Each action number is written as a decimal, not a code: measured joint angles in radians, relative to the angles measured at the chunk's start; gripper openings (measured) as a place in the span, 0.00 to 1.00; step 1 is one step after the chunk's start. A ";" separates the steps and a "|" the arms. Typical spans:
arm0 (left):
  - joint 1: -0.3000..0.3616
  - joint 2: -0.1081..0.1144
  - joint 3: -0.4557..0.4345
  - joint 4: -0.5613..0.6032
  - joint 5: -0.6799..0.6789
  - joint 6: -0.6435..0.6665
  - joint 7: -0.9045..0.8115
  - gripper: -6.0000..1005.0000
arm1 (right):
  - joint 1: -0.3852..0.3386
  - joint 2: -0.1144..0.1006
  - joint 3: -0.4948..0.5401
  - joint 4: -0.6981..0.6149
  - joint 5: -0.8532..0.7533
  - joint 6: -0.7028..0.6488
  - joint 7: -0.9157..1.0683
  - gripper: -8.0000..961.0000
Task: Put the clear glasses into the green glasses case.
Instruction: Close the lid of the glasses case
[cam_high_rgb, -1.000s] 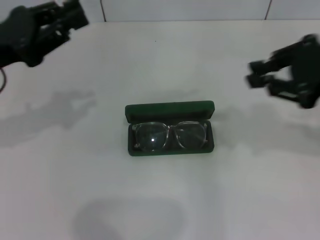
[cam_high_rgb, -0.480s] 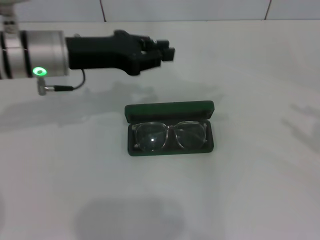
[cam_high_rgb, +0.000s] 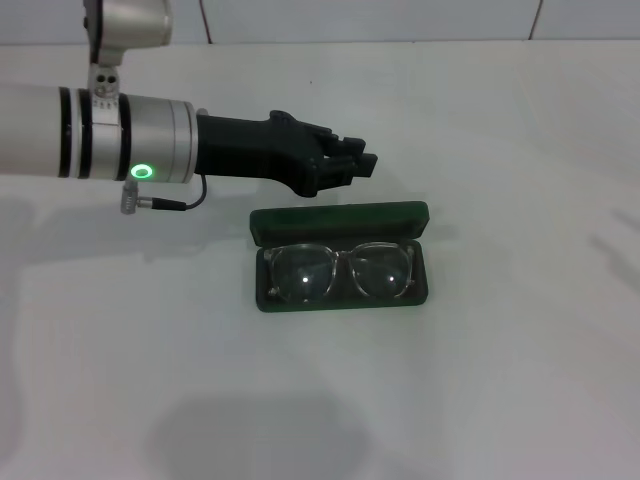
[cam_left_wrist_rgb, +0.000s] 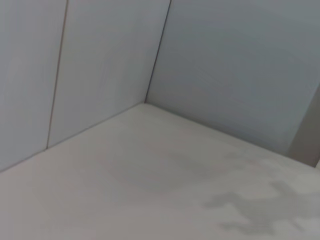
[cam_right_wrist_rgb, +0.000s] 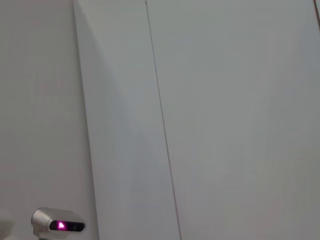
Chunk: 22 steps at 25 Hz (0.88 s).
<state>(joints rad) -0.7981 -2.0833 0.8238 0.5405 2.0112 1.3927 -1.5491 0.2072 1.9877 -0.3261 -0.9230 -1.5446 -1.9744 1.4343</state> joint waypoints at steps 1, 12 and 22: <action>0.000 0.000 0.005 -0.002 0.000 -0.004 0.000 0.26 | 0.002 -0.001 -0.001 0.006 -0.004 0.004 -0.003 0.49; 0.004 0.000 0.045 -0.032 0.016 -0.036 0.004 0.26 | 0.026 -0.009 -0.005 0.069 -0.022 0.023 -0.036 0.49; 0.000 -0.001 0.054 -0.062 0.017 -0.083 0.012 0.26 | 0.029 -0.011 -0.001 0.109 -0.022 0.025 -0.068 0.49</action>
<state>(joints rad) -0.7983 -2.0844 0.8782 0.4784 2.0281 1.3100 -1.5368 0.2366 1.9772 -0.3271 -0.8142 -1.5663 -1.9493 1.3666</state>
